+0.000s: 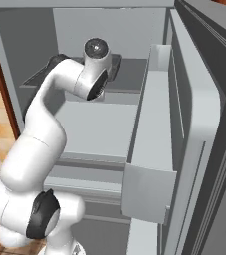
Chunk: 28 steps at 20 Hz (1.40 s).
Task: Place two dumplings into each of the tupperware containers and then place the containers in the fridge.
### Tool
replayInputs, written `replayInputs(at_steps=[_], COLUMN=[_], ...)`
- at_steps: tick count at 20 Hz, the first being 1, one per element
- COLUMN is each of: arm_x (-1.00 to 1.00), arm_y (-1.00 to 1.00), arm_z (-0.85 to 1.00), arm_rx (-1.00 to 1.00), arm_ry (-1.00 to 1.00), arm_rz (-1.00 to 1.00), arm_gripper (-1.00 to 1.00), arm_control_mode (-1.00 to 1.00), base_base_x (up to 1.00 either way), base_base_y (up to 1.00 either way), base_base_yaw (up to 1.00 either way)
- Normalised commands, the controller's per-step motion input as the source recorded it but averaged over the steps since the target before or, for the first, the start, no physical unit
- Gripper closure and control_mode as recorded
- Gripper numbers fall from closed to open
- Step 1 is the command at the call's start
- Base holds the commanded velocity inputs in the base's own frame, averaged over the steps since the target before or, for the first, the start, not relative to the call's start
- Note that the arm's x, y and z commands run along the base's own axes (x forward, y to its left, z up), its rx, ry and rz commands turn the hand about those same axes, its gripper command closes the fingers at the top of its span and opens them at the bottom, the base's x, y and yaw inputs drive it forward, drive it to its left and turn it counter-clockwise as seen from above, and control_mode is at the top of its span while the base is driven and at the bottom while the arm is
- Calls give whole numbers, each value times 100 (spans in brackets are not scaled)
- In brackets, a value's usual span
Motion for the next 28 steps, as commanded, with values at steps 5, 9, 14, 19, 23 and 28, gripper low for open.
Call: replayInputs(at_steps=[5, 9, 14, 19, 23, 28], arm_x=[-100, -99, -76, -97, -100, -100], arm_y=[43, 27, 52, 8, 0, 0], arm_z=[8, 3, 0, -3, -20, -36], arm_rx=[-7, 8, 11, 8, 7, 13], arm_ry=[20, 32, 18, 23, 28, 25], arm_rz=[0, -12, -33, -23, -19, -18], arm_gripper=[-100, -100, -100, -100, -100, -100], arm_control_mode=[-100, -100, -100, -100, -100, -100], base_base_x=[0, 0, 0, 0, 0, 0], base_base_y=[0, 0, 0, 0, 0, 0], base_base_yaw=[0, 0, 0, 0, 0, 0])
